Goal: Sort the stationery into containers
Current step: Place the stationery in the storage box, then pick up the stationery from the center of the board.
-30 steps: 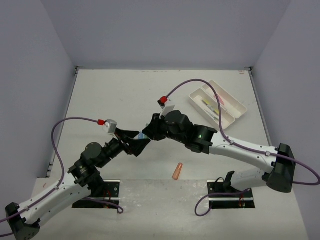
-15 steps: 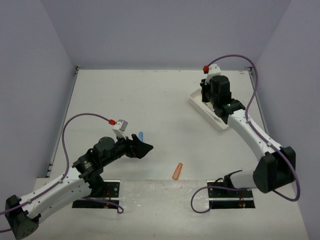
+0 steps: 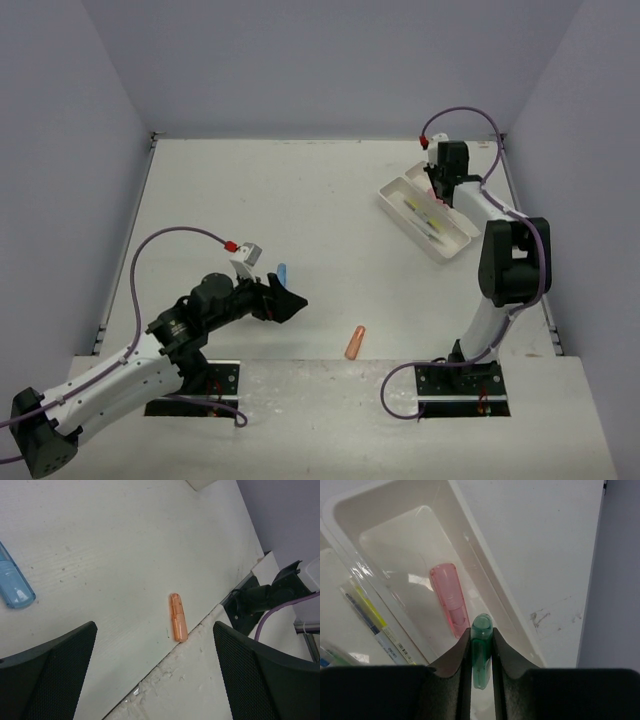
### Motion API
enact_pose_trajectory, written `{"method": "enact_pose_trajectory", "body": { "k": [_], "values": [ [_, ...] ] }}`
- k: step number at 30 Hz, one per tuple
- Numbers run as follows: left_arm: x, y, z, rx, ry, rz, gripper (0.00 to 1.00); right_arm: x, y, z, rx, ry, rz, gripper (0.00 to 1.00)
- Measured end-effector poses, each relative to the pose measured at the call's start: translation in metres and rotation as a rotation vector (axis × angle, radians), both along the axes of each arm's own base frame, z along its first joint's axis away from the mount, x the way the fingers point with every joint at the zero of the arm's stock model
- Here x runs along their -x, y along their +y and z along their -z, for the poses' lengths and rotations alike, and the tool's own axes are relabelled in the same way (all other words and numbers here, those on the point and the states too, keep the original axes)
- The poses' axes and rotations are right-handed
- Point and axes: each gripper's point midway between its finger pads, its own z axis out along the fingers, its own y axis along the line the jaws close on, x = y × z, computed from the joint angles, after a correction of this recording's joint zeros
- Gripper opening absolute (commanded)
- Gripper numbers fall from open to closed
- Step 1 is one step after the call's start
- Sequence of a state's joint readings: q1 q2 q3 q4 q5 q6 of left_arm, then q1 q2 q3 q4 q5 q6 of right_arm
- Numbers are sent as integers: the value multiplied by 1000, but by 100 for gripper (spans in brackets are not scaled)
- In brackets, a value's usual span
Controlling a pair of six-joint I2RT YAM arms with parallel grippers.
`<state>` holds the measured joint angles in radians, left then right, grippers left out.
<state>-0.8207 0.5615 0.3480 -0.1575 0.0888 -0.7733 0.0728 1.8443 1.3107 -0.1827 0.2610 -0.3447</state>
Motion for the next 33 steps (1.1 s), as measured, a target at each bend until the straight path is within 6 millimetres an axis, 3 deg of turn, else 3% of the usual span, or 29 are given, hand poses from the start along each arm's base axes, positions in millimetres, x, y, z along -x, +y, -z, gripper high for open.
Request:
{"method": "enact_pose_trajectory", "body": {
  "k": [9,15,18,20,22,25,27,30,33],
  "values": [
    [3,-2,9,-37,9,38,100,-1,-2,25,11,58,11,44],
    [-10,9,11,-133,30,-47,100,-2,-1,15,-11,48,32,46],
    [-31,19,15,-251,69,-159,100,2,6,-7,-62,11,50,47],
    [-47,26,22,-346,99,-246,100,10,19,-36,-119,-46,48,48],
    [-59,33,34,-437,129,-309,99,21,45,-77,-198,-145,22,50],
    [-72,40,56,-555,176,-361,95,57,109,-139,-390,-284,-96,61],
    [-78,45,74,-625,213,-385,93,92,149,-169,-554,-328,-182,62],
    [-80,55,101,-716,269,-402,85,128,169,-184,-728,-332,-225,59],
    [-79,63,121,-781,310,-410,67,151,175,-159,-822,-254,-205,59]
  ]
}}
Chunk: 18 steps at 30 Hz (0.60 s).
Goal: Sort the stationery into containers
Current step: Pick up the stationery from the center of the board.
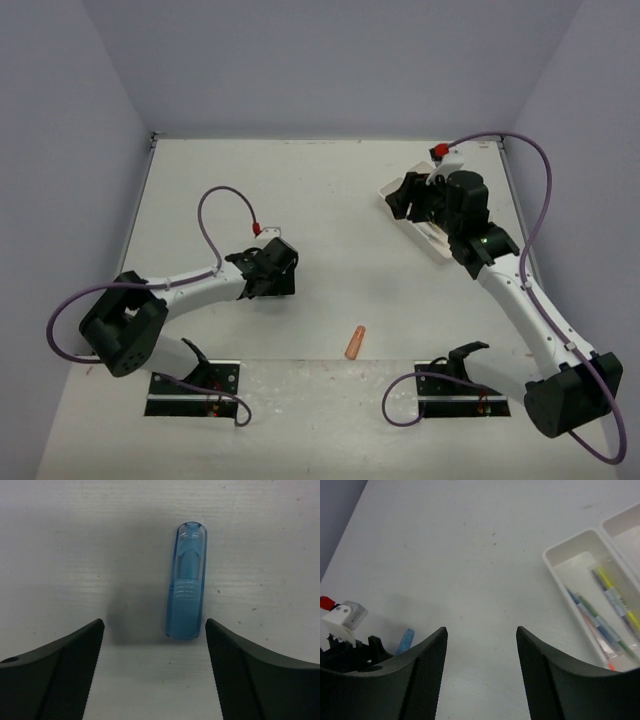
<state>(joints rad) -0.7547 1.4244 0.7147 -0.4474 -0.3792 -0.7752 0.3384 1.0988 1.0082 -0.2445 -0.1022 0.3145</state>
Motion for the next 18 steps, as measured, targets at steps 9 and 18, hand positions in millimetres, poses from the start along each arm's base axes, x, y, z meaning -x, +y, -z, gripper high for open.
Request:
{"method": "enact_pose_trajectory", "body": {
  "k": [9,18],
  "values": [
    [-15,-8,12,-18,-7,-11,39,61,9,52,-105,166,-82,57],
    [-24,-13,12,-9,-36,-15,49,71,22,34,-169,138,-162,57]
  ]
}}
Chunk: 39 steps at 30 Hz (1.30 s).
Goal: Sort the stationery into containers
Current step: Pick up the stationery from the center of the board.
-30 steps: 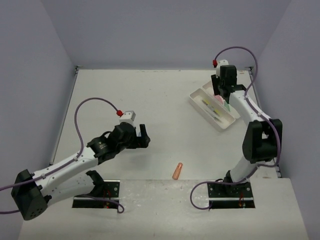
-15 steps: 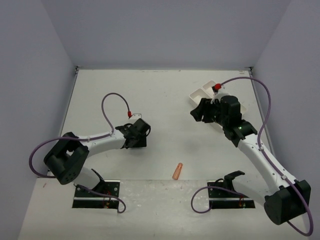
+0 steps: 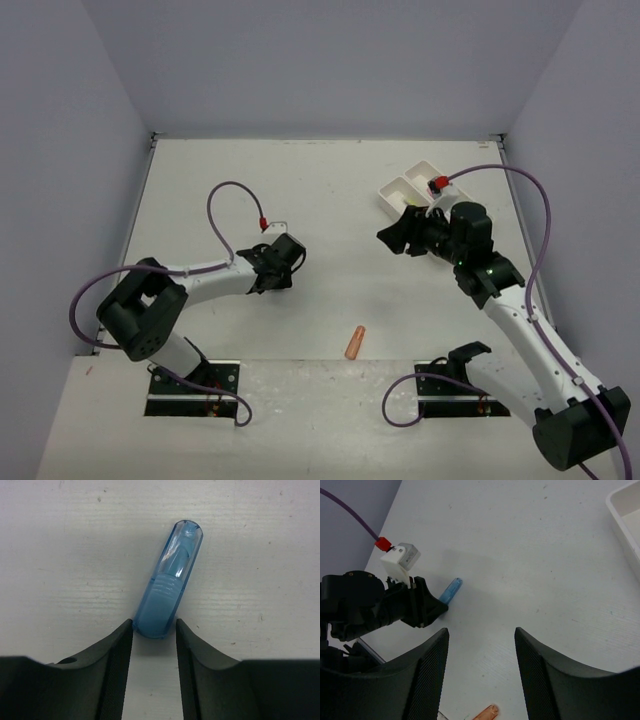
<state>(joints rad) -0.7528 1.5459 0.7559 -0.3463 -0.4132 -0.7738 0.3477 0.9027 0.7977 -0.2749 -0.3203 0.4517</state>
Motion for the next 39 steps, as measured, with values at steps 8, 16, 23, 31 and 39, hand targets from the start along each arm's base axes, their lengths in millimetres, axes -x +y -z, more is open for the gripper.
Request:
{"method": "enact_pose_trajectory", "body": {
  "k": [8,16,23,31,39],
  "values": [
    [-6,-5,-1,-8,-5,28,65,2,6,-1,-19,4,-34,57],
    [-13,-13,-1,-30,10,78,44,4,8,-2,-24,5,-48,59],
    [-14,-16,-1,-30,13,100,3,13,17,-5,-53,-1,-122,99],
    [-2,-18,-3,-5,23,164,0,18,49,8,-224,69,-268,99],
    [34,-58,-67,305,-180,373,0,34,107,37,-259,176,-329,81]
  ]
}}
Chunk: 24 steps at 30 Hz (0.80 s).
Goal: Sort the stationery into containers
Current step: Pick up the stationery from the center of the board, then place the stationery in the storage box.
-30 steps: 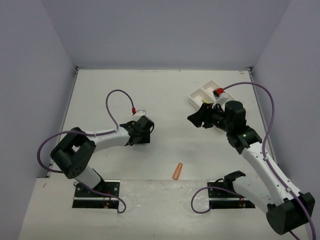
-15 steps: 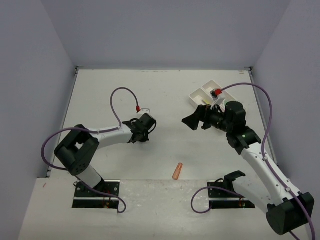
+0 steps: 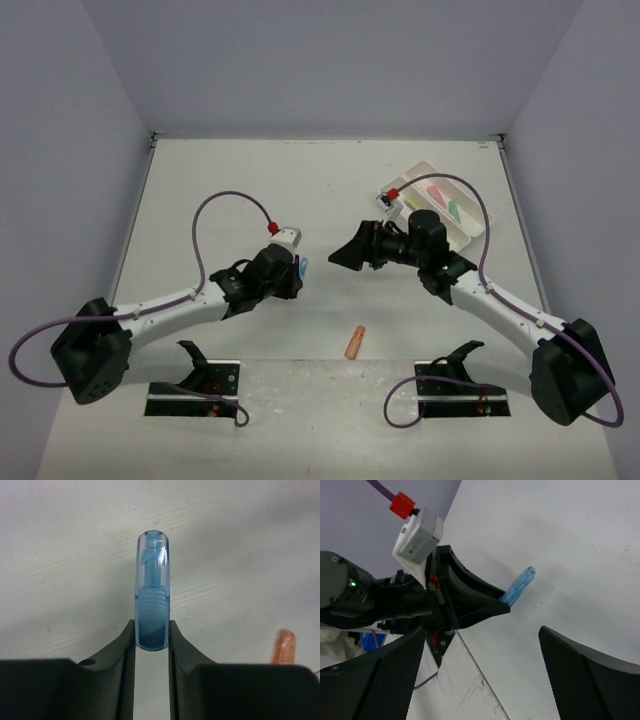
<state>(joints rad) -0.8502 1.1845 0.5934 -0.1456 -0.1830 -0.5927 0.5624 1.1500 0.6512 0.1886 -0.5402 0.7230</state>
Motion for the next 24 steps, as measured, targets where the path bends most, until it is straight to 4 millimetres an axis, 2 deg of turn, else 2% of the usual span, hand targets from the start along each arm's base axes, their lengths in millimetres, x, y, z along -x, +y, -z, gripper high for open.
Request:
{"method": "enact_pose_trajectory", "body": {
  "k": [5,12,15,16,19,20,21,23,24],
  "values": [
    [5,-20,-50,236,-152,90,0,-5,15,0,32,2,102,76],
    [19,-35,-83,380,-235,210,0,-1,51,-16,70,-27,135,62],
    [21,-36,-91,403,-254,224,0,3,58,-10,92,-17,142,57],
    [21,-35,-93,408,-263,226,0,5,59,-7,104,-10,143,51],
    [21,-35,-100,416,-287,232,0,8,58,4,138,14,152,44],
    [22,-34,-101,417,-292,233,0,9,59,6,143,17,152,33],
    [22,-34,-102,417,-296,234,0,9,59,7,146,18,153,15],
    [21,-33,-103,415,-301,233,0,9,60,5,135,27,156,1],
    [21,-33,-102,412,-302,234,1,9,61,4,133,18,157,0]
  ]
}}
